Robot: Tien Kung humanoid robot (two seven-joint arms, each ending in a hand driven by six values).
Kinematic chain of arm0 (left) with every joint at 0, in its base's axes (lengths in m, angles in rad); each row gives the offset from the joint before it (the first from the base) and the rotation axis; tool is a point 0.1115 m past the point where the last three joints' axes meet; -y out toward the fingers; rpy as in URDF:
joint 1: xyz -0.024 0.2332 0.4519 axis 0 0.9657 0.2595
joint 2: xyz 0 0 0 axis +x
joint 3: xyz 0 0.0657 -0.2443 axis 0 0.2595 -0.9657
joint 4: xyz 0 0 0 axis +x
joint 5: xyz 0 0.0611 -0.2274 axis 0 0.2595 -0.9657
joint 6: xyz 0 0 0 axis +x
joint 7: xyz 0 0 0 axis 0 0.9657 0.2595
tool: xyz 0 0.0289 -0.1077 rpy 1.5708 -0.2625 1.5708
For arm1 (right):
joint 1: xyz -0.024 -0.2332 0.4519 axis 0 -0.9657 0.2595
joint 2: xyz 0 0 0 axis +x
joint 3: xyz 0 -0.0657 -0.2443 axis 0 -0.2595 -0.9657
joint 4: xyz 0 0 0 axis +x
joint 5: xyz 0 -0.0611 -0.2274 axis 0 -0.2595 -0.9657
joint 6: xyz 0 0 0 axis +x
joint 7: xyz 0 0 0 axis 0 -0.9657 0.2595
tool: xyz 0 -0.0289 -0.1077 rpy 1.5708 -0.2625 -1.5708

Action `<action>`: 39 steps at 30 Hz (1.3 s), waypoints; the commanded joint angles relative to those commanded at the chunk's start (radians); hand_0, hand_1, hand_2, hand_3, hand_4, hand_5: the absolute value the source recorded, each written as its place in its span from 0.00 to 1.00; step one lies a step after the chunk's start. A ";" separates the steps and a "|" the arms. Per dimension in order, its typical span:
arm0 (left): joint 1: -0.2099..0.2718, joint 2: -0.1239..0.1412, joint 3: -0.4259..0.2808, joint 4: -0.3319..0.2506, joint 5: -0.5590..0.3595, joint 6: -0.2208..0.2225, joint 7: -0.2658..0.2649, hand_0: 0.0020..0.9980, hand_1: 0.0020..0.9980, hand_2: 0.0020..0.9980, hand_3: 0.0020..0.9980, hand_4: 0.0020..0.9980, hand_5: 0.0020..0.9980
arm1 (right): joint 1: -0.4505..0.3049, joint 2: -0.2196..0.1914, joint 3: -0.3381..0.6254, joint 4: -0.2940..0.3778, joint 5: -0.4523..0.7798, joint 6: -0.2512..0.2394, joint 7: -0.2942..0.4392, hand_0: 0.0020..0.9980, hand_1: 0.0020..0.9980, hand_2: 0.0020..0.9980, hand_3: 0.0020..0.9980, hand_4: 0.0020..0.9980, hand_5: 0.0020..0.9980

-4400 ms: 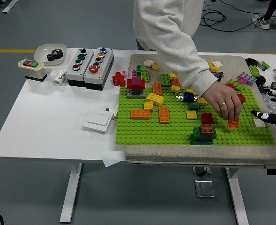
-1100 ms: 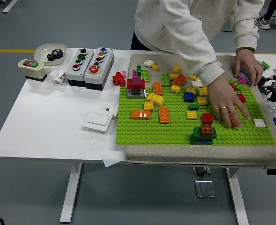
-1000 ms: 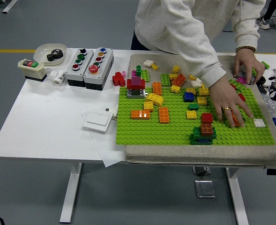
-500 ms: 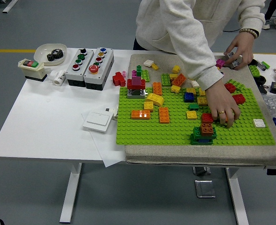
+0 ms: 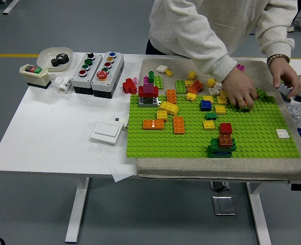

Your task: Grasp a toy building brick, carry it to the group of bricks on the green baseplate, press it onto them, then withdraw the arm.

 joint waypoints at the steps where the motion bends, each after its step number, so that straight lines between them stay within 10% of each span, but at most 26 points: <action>1: 0.000 0.000 0.000 0.000 0.000 0.000 0.000 0.66 0.71 0.73 0.58 0.66 0.65 | 0.000 0.000 0.001 0.000 0.000 0.001 0.000 0.59 0.66 0.75 1.00 0.73 0.45; 39: -0.009 -0.001 -0.001 0.000 0.008 -0.003 -0.002 0.66 0.71 0.73 0.58 0.66 0.65 | -0.112 -0.111 -0.029 0.315 -0.171 0.127 0.130 0.73 0.73 0.78 0.91 0.82 0.40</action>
